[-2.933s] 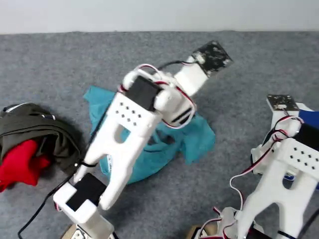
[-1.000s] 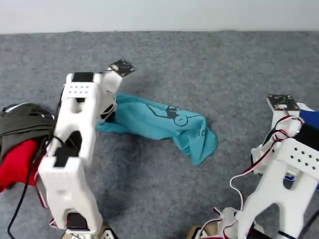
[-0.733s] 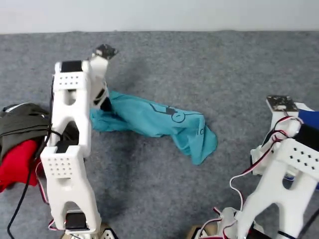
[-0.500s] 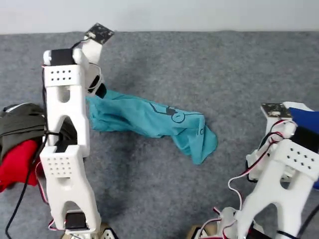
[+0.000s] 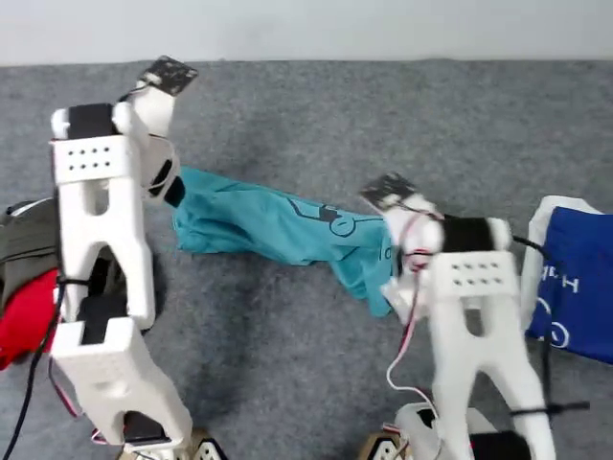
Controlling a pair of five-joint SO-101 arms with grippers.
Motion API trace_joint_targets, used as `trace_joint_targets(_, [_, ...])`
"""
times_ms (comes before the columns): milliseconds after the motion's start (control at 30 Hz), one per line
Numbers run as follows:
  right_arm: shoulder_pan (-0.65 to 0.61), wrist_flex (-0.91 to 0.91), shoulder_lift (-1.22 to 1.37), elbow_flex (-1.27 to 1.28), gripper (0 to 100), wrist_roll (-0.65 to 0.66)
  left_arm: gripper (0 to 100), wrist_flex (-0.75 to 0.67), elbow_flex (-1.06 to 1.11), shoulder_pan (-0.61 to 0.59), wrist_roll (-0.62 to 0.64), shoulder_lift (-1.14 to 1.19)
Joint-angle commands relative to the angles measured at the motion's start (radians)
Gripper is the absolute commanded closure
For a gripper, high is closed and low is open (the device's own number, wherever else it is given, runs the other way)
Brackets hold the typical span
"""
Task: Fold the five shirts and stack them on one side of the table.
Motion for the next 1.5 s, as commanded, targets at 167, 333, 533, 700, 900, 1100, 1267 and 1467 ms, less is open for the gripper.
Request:
trace_joint_targets(167, [-0.09, -0.395, 0.243, -0.026, 98.9, 0.002, 83, 0.02, 0.027, -0.087, 0.048, -0.092])
trace_joint_targets(333, [0.105, -0.539, 0.444, -0.089, 98.9, 0.164, 83, 0.02, 0.025, -0.11, 0.08, -0.114])
trace_joint_targets(533, [0.213, -0.395, 0.588, -0.427, 98.9, 0.178, 83, 0.02, 0.027, -0.107, 0.123, -0.158])
trace_joint_targets(700, [0.142, -0.084, 0.621, -0.632, 98.9, 0.155, 83, 0.021, 0.041, -0.095, 0.14, -0.183])
trace_joint_targets(900, [-0.022, 0.179, 0.627, -0.689, 98.7, 0.035, 83, 0.018, 0.147, -0.071, 0.137, -0.242])
trace_joint_targets(1100, [-0.177, 0.225, 0.684, -0.689, 92.4, -0.054, 83, 0.018, 0.189, -0.097, 0.132, -0.252])
trace_joint_targets(1267, [-0.254, 0.188, 0.806, -0.695, 77.9, -0.072, 83, 0.017, 0.191, -0.117, 0.13, -0.255])
trace_joint_targets(1467, [-0.257, 0.074, 0.898, -0.695, 81.6, -0.066, 83, 0.017, 0.191, -0.12, 0.129, -0.255])
